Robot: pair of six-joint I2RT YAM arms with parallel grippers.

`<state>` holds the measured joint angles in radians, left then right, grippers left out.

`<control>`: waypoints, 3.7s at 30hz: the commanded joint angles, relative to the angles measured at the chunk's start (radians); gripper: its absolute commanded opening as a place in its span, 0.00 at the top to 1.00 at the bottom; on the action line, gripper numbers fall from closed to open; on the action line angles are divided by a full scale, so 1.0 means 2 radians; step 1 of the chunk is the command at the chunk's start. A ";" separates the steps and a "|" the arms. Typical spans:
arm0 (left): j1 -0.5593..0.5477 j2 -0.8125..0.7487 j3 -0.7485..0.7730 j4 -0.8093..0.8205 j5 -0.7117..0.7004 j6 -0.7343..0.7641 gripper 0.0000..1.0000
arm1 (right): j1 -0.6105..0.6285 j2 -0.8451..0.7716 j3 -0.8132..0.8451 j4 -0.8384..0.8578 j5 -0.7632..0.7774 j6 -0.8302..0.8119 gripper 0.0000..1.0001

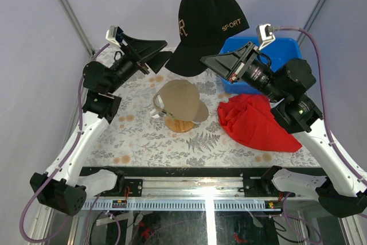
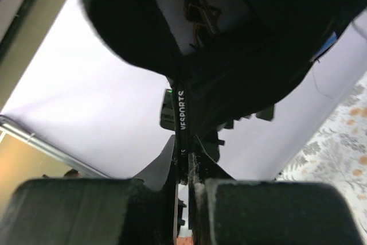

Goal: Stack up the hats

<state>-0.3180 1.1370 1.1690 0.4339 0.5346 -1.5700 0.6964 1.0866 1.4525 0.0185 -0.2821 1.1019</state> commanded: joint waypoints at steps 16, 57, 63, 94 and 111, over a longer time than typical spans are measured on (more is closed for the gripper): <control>0.009 -0.013 -0.062 0.044 -0.008 -0.121 0.29 | -0.005 0.034 -0.019 0.208 -0.058 0.065 1.00; -0.015 -0.024 0.063 -0.157 -0.314 0.192 1.00 | 0.092 0.004 -0.124 0.127 0.121 0.033 0.33; -0.021 -0.034 0.050 -0.142 -0.326 0.241 1.00 | 0.118 0.046 -0.171 0.267 0.140 0.158 0.33; -0.063 -0.067 -0.010 -0.068 -0.337 0.251 1.00 | 0.166 0.129 -0.177 0.379 0.306 0.280 0.31; -0.080 -0.105 -0.051 -0.084 -0.333 0.240 1.00 | 0.125 0.115 -0.164 0.365 0.340 0.218 0.37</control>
<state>-0.4610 0.9714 1.0885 0.1955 -0.1261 -1.0809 0.9924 1.3735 1.0687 0.7116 0.2802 1.6245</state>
